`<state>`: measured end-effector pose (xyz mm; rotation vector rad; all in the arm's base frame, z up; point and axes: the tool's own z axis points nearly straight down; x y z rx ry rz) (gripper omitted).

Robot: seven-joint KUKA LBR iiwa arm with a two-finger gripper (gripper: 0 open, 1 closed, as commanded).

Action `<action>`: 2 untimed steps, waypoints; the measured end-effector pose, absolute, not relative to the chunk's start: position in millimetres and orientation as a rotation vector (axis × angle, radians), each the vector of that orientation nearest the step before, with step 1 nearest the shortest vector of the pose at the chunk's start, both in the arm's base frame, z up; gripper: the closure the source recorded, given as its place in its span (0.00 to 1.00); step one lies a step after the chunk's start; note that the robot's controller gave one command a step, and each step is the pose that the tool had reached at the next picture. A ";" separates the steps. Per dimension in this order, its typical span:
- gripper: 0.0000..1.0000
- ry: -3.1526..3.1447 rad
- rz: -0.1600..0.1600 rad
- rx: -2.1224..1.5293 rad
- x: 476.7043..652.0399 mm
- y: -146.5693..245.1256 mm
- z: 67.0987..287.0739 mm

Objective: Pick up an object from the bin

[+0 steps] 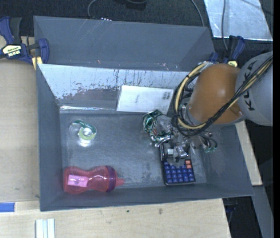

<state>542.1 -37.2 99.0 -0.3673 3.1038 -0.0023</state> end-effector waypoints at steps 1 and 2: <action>1.00 2.983 -0.017 -0.868 569.0 -28.0 80.8; 1.00 2.983 -0.017 -0.868 569.0 -28.1 80.8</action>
Offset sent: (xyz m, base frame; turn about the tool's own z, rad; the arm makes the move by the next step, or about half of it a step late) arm 0.0000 0.0000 0.0000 0.0000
